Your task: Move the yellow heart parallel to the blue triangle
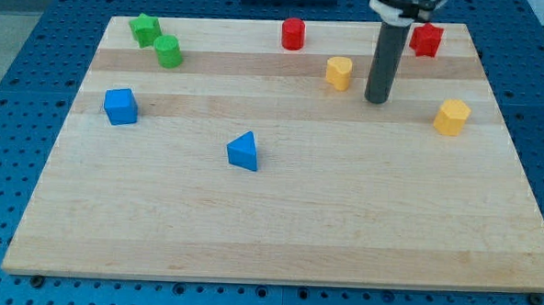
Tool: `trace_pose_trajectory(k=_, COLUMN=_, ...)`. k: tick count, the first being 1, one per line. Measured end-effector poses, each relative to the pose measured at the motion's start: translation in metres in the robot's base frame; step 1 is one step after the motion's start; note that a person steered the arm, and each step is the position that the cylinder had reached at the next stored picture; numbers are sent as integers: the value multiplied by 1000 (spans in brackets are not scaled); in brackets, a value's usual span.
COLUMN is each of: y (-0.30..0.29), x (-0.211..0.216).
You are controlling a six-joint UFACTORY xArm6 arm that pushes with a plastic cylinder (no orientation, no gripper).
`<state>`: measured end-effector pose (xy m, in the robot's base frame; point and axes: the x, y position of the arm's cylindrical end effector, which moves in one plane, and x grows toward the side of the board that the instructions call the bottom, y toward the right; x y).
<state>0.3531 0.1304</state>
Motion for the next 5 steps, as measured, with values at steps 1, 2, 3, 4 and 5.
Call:
trace_pose_trajectory(k=1, y=1, x=-23)
trace_pose_trajectory(k=2, y=-10, x=-34)
trace_pose_trajectory(k=3, y=-42, x=-35)
trace_pose_trajectory(k=4, y=-77, x=-35)
trace_pose_trajectory(k=5, y=-98, x=-46)
